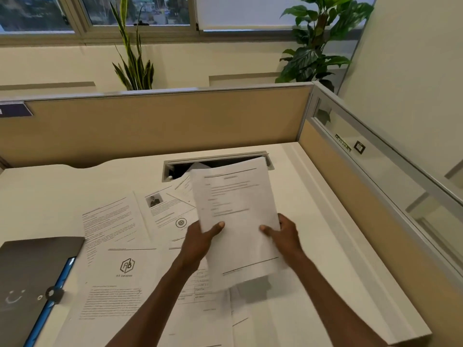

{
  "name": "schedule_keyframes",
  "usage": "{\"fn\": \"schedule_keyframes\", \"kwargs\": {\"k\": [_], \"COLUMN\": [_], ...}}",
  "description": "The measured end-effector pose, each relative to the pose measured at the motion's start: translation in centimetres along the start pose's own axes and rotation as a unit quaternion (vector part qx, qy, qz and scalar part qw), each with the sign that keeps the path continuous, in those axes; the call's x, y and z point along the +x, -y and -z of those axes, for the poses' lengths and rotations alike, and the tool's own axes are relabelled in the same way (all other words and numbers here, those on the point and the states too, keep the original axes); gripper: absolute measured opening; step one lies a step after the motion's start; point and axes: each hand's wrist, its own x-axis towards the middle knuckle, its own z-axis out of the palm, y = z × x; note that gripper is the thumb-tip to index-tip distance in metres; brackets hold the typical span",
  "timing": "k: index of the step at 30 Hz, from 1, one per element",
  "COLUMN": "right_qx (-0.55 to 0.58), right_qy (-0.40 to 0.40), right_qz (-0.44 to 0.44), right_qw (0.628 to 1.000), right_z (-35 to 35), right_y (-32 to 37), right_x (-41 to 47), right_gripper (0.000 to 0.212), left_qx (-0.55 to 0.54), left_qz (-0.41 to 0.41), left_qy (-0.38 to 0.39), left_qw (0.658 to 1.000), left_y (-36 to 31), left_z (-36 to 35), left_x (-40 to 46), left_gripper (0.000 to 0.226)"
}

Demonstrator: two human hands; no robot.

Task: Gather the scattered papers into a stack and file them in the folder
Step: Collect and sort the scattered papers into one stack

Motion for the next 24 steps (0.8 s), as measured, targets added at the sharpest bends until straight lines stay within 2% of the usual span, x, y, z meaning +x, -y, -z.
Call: {"fn": "schedule_keyframes", "kwargs": {"k": [3, 7, 9, 12, 14, 17, 18, 20, 22, 24], "right_qx": [-0.008, -0.036, -0.043, -0.113, -0.212, -0.385, -0.433, -0.504, -0.508, -0.464], "right_qy": [-0.016, -0.049, -0.059, -0.073, -0.069, -0.101, -0.130, -0.159, -0.148, -0.113], "right_qz": [-0.043, -0.121, -0.146, -0.176, -0.218, -0.283, -0.271, -0.185, -0.086, -0.008], "right_qw": [0.999, 0.991, 0.987, 0.975, 0.950, 0.872, 0.850, 0.829, 0.844, 0.879], "right_z": [4.1, 9.9, 11.8, 13.0, 13.0, 11.2, 10.1, 7.5, 4.9, 2.4], "right_y": [0.0, -1.4, -2.2, -3.6, -4.5, -4.7, -4.5, -3.7, -2.6, -1.5], "right_x": [2.6, 5.8, 7.0, 8.3, 9.3, 9.8, 10.0, 10.7, 12.2, 13.9], "right_gripper": [0.039, 0.055, 0.048, 0.039, 0.050, 0.061, 0.061, 0.060, 0.048, 0.034], "left_qx": [-0.003, 0.126, 0.220, 0.366, 0.413, 0.473, 0.484, 0.491, 0.488, 0.478], "left_qz": [0.049, 0.068, 0.061, 0.068, 0.093, 0.092, 0.088, 0.084, 0.083, 0.077], "left_qy": [0.042, -0.011, -0.050, -0.059, -0.045, -0.006, -0.003, -0.007, -0.018, -0.030], "left_qw": [0.998, 0.990, 0.972, 0.926, 0.905, 0.876, 0.870, 0.867, 0.869, 0.874], "left_y": [-0.2, 2.5, 4.2, 6.2, 7.2, 8.4, 8.6, 8.8, 8.8, 8.8], "left_z": [-1.6, -1.1, 0.0, 1.7, 2.7, 3.5, 3.5, 3.5, 3.3, 3.2], "left_x": [0.8, 0.7, 0.6, 0.9, 1.0, 1.5, 1.7, 2.2, 2.6, 2.7], "left_gripper": [0.036, 0.046, 0.050, 0.069, 0.083, 0.091, 0.091, 0.089, 0.087, 0.083]}}
